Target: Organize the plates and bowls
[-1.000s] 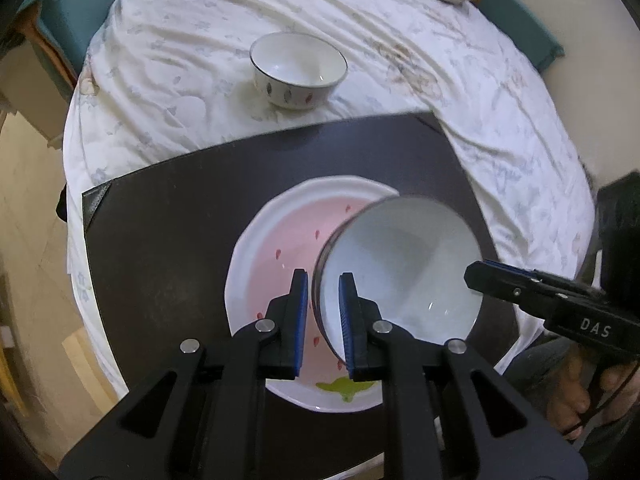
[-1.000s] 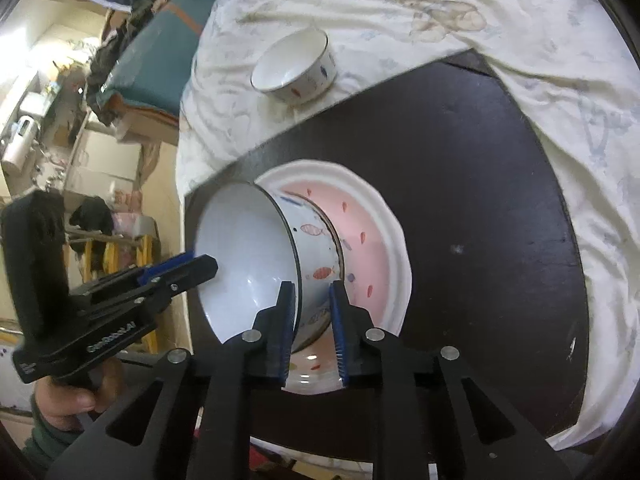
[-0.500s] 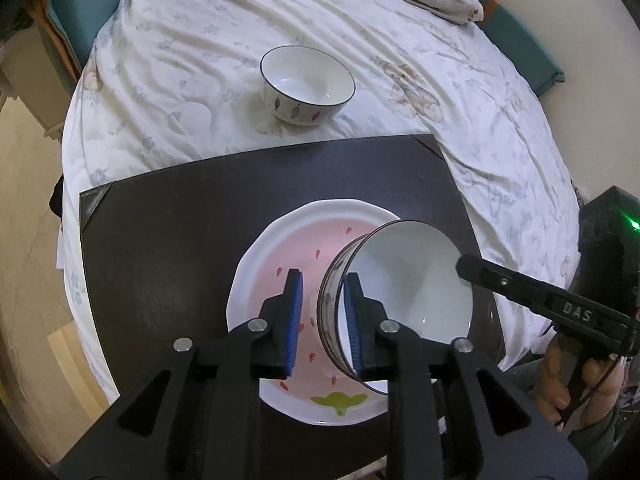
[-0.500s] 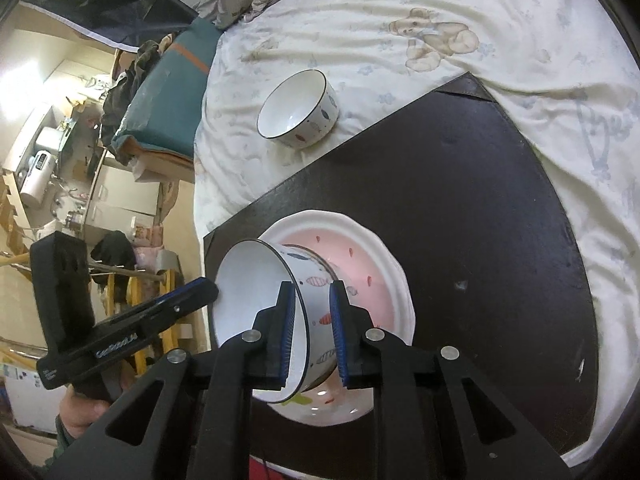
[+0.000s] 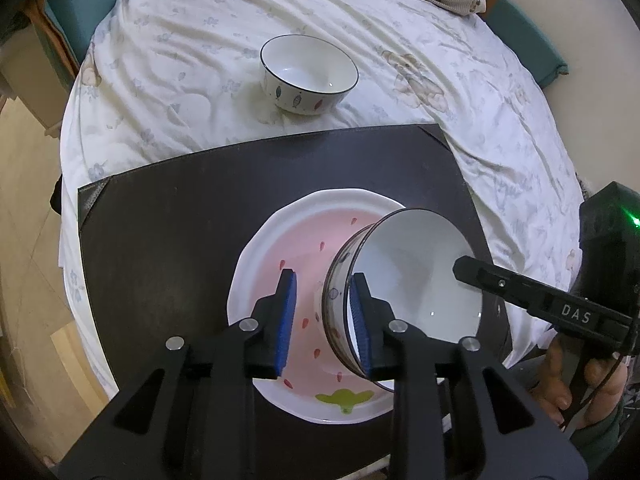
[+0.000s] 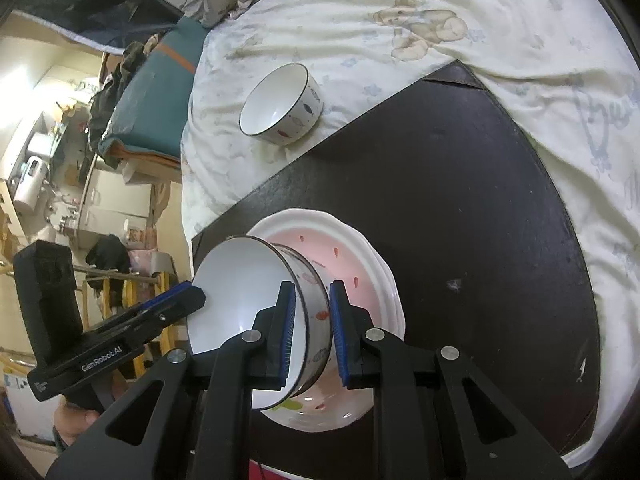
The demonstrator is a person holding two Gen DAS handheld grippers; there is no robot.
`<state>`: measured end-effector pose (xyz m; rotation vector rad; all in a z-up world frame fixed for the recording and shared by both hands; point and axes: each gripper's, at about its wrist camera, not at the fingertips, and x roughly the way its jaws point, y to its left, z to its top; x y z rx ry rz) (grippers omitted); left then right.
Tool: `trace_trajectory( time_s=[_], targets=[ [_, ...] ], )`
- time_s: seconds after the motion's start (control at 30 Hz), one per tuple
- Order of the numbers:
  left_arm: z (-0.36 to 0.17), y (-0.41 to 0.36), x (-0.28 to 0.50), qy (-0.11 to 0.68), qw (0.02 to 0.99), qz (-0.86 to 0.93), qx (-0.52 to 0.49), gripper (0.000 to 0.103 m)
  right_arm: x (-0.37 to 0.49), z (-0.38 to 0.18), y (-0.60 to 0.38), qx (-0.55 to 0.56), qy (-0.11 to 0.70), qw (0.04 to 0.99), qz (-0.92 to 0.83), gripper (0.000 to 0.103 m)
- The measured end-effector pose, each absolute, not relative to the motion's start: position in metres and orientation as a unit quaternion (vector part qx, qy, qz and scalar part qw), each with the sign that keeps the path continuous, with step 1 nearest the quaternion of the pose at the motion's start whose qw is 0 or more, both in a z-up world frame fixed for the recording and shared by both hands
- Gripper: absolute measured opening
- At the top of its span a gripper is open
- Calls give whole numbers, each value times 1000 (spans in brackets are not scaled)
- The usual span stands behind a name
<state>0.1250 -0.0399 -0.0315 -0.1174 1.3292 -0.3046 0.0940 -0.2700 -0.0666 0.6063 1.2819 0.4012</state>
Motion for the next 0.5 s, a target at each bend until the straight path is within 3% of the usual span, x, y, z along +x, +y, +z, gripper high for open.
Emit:
trace_trajectory(
  time_s=[0.07,0.37,0.43,0.5],
  targets=[
    [-34,-40,125,614,777,-132,-46,34,95,-69,-267,272,587,741,182,21],
    [-19,-39,122,581,803,-126,-40,35,90,-55,-267,269,569,752,195,21],
    [-14,-39,119,569,813,-121,-29,37,89,-52,-267,259,562,762,192,27],
    [-9,-37,115,554,824,-118,-20,48,87,-48,-267,251,553,772,186,51]
  ],
)
